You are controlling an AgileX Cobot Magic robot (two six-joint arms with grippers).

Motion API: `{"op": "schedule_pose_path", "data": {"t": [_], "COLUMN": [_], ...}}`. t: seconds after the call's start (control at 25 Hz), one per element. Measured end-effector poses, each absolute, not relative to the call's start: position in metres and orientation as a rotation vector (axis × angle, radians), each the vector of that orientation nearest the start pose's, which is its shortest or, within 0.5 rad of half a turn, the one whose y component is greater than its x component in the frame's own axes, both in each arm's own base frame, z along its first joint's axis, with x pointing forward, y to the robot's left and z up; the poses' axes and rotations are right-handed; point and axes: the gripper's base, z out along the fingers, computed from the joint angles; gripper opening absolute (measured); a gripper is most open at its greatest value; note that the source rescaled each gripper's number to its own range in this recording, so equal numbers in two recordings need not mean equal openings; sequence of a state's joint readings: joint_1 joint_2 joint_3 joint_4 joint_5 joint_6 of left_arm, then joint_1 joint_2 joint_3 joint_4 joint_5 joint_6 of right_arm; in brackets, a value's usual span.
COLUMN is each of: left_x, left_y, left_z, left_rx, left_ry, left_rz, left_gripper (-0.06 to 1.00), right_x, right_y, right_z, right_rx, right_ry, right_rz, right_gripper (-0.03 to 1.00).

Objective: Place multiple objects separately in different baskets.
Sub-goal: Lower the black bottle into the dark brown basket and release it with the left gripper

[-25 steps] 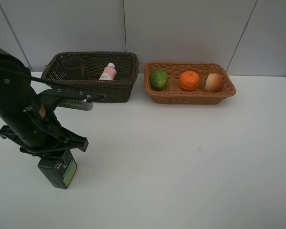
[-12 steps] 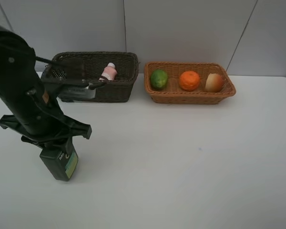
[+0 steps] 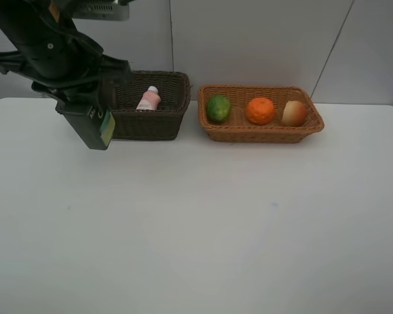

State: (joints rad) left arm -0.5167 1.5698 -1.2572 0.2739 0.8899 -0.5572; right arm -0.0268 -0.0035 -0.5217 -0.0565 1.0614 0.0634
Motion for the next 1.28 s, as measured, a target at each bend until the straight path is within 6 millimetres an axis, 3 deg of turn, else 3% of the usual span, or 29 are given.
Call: {"op": "schedule_pose_path", "data": {"t": [0.16,0.36,0.52,0.76,1.28], "left_x": [0.310,0.334,0.355,0.381,0.404], "left_y": [-0.142,-0.131,-0.127,-0.137,-0.142], "left_z": [0.313,0.308,0.290,0.260,0.206], "left_rx": [0.162,0.174,0.208,0.278,0.322], "left_ry": [2.463,2.356,2.315,2.253,2.288], "left_rz": [0.020,0.048,0.062,-0.011,-0.047], "left_gripper": [0.46,0.46,0.46,0.46,0.46], "right_x": [-0.008,-0.008,-0.008,-0.008,-0.008], "right_y": [-0.004,-0.004,-0.004,-0.004,-0.004], "right_z": [0.283,0.283,0.283,0.283,0.283], "right_rx": [0.094,0.094,0.094,0.094,0.094], "right_ry": [2.017,2.017,2.017,2.017,2.017], "right_rz": [-0.044,-0.044,-0.044,-0.044,-0.044], "right_gripper": [0.84,0.84,0.84,0.84,0.84]}}
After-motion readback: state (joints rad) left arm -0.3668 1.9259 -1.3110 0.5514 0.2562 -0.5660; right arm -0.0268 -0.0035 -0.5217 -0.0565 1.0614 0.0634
